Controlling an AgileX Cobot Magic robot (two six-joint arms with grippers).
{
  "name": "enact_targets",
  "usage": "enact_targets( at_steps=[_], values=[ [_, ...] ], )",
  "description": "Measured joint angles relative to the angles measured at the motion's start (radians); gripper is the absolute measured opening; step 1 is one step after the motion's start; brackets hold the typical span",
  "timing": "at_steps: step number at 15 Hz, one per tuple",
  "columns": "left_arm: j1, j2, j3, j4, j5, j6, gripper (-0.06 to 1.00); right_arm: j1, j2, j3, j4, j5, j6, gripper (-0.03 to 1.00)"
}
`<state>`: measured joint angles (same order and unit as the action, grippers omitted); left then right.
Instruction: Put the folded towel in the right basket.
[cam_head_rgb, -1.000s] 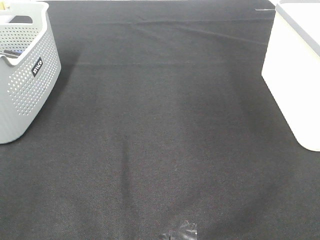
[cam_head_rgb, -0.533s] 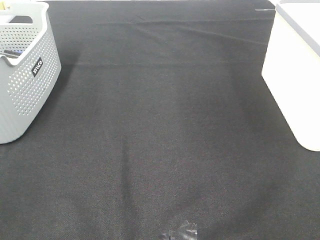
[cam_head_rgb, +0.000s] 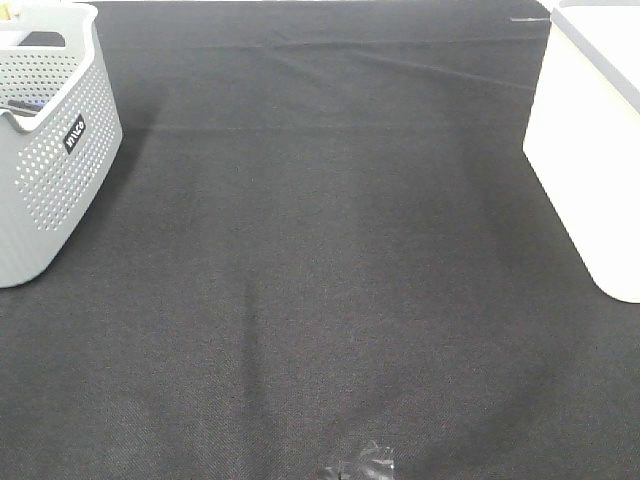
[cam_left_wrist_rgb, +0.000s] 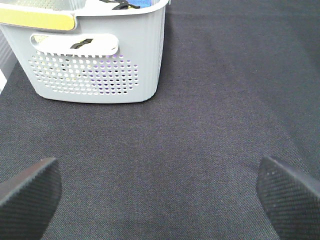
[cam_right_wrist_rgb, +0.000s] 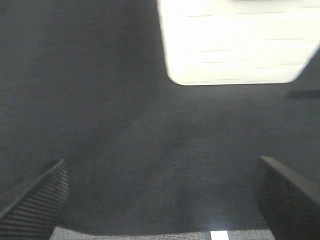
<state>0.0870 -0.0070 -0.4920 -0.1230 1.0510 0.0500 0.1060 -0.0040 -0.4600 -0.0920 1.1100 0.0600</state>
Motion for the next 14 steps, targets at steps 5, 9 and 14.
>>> enact_targets(
  at_steps=[5,9,14],
  values=[
    [0.000,0.000,0.000,0.000,0.000,0.000,0.99,0.000,0.000,0.000,0.015,0.000,-0.024,0.96],
    [0.000,0.000,0.000,0.000,0.000,0.000,0.99,-0.132,0.000,0.000,0.028,0.000,-0.024,0.96],
    [0.000,0.000,0.000,0.000,0.000,0.000,0.99,-0.159,0.000,0.000,0.031,0.000,-0.024,0.96]
  ],
)
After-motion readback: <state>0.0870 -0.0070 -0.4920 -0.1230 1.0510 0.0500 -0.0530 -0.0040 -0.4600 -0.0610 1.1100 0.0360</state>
